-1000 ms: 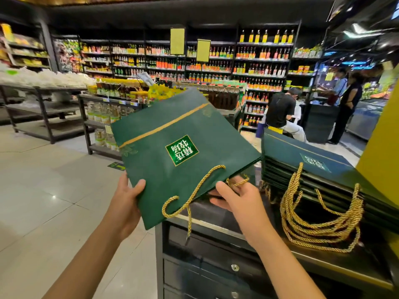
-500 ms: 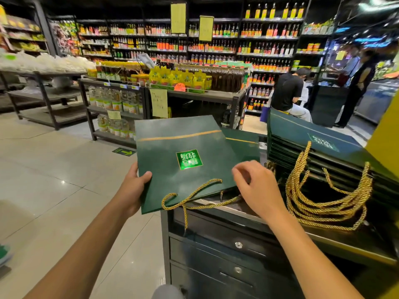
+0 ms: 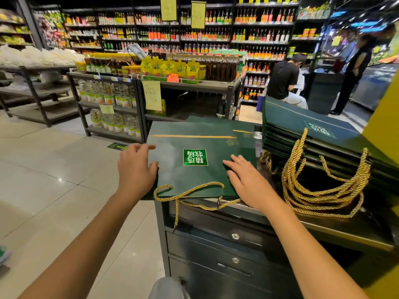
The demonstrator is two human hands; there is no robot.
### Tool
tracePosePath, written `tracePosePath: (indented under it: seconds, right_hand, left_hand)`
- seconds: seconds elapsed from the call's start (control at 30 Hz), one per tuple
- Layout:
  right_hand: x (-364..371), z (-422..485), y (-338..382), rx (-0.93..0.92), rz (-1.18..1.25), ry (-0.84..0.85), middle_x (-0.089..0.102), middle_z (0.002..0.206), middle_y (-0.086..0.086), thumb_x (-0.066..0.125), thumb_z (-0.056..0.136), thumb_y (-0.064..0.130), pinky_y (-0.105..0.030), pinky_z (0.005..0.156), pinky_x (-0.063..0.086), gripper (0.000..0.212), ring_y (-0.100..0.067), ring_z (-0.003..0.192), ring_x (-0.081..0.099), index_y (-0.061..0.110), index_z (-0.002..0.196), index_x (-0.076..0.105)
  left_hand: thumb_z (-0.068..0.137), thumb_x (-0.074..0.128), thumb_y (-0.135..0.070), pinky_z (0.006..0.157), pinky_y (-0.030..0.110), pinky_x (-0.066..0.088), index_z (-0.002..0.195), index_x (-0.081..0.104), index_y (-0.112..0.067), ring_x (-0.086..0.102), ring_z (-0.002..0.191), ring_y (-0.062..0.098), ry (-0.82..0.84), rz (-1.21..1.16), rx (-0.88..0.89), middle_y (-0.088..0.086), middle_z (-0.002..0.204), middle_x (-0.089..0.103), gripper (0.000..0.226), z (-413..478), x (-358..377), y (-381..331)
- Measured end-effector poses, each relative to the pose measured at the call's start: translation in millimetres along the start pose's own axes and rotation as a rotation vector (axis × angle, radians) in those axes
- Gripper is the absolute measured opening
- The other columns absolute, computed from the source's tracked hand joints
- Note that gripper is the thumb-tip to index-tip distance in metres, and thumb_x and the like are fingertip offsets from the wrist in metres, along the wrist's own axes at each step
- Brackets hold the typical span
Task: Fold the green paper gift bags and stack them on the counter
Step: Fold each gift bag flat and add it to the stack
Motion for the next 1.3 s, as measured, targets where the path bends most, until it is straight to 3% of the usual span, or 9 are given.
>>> tracePosePath:
  seconds: [0.07, 0.2, 0.27, 0.37, 0.57, 0.87, 1.1, 1.2, 1.3]
  right_hand:
    - [0, 0, 0, 0.003, 0.005, 0.002, 0.028, 0.166, -0.004, 0.036, 0.11, 0.028, -0.034, 0.126, 0.008, 0.045, -0.021, 0.156, 0.015, 0.022, 0.154, 0.041]
    - [-1, 0, -1, 0.006, 0.015, 0.004, 0.028, 0.166, -0.003, 0.036, 0.11, 0.029, -0.034, 0.125, 0.008, 0.045, -0.02, 0.156, 0.014, 0.023, 0.154, 0.04]
    - [-1, -2, 0, 0.011, 0.019, 0.001, 0.028, 0.166, -0.002, 0.037, 0.11, 0.029, -0.034, 0.125, 0.008, 0.045, -0.02, 0.156, 0.014, 0.024, 0.154, 0.041]
    - [-2, -2, 0, 0.015, 0.033, 0.011, 0.028, 0.166, -0.002, 0.038, 0.11, 0.029, -0.034, 0.125, 0.009, 0.045, -0.019, 0.156, 0.015, 0.024, 0.154, 0.041]
    - [-5, -2, 2, 0.02, 0.033, 0.009, 0.028, 0.166, -0.002, 0.039, 0.109, 0.028, -0.032, 0.124, 0.01, 0.045, -0.019, 0.156, 0.014, 0.024, 0.154, 0.042]
    - [-5, -4, 3, 0.03, 0.039, 0.006, 0.028, 0.166, -0.001, 0.037, 0.108, 0.025, -0.032, 0.125, 0.011, 0.045, -0.016, 0.156, 0.014, 0.025, 0.153, 0.043]
    - [-7, -6, 4, 0.036, 0.055, 0.008, 0.029, 0.165, 0.0, 0.038, 0.109, 0.024, -0.031, 0.124, 0.011, 0.045, -0.016, 0.155, 0.015, 0.024, 0.153, 0.043]
    - [-8, -6, 5, 0.04, 0.057, 0.017, 0.028, 0.166, 0.001, 0.037, 0.109, 0.024, -0.031, 0.124, 0.01, 0.045, -0.015, 0.155, 0.014, 0.025, 0.154, 0.042]
    - [-8, -7, 6, 0.038, 0.035, 0.031, 0.025, 0.167, 0.001, 0.036, 0.109, 0.025, -0.029, 0.123, 0.008, 0.046, -0.015, 0.156, 0.012, 0.026, 0.155, 0.04]
  left_hand:
    - [0.097, 0.065, -0.016, 0.1, 0.038, 0.041, 0.123, 0.068, -0.019, 0.053, 0.12, 0.027, 0.052, -0.09, 0.208, 0.009, 0.127, 0.062, 0.026, -4, -4, -23]
    - [0.099, 0.063, -0.029, 0.094, 0.02, 0.041, 0.121, 0.072, -0.024, 0.056, 0.11, 0.004, 0.399, -0.222, 0.458, -0.007, 0.121, 0.067, 0.024, -22, 1, -72]
    - [0.098, 0.063, -0.036, 0.097, 0.025, 0.046, 0.122, 0.072, -0.025, 0.058, 0.11, 0.005, 0.496, -0.172, 0.549, -0.007, 0.122, 0.068, 0.028, -29, 10, -88]
    - [0.096, 0.066, -0.038, 0.097, 0.04, 0.05, 0.117, 0.075, -0.028, 0.059, 0.11, 0.013, 0.493, -0.053, 0.616, -0.006, 0.119, 0.068, 0.025, -31, 22, -97]
    - [0.103, 0.055, -0.027, 0.089, 0.043, 0.051, 0.11, 0.068, -0.022, 0.058, 0.102, 0.021, 0.483, 0.048, 0.561, 0.0, 0.109, 0.062, 0.015, -30, 27, -109]
    - [0.105, 0.053, -0.023, 0.088, 0.047, 0.056, 0.104, 0.059, -0.02, 0.069, 0.095, 0.017, 0.437, -0.386, 0.381, -0.001, 0.102, 0.069, 0.007, -20, 21, -89]
    - [0.104, 0.054, -0.02, 0.094, 0.025, 0.053, 0.107, 0.072, -0.024, 0.067, 0.103, 0.002, 0.407, -0.449, 0.326, -0.012, 0.106, 0.072, 0.018, -13, -8, -49]
    - [0.102, 0.055, -0.008, 0.093, 0.026, 0.054, 0.104, 0.073, -0.032, 0.065, 0.102, 0.002, 0.435, -0.298, 0.323, -0.019, 0.107, 0.068, 0.031, -15, -22, -16]
    - [0.097, 0.063, -0.005, 0.093, 0.022, 0.052, 0.108, 0.078, -0.028, 0.061, 0.106, -0.001, 0.522, -0.237, 0.37, -0.015, 0.116, 0.067, 0.03, -24, -29, 3]
Point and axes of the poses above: each hand's wrist, its own z-axis towards the middle knuckle, its own x-axis out of the palm, y = z × x, the point moved 2 cm from there along z, towards the middle knuckle
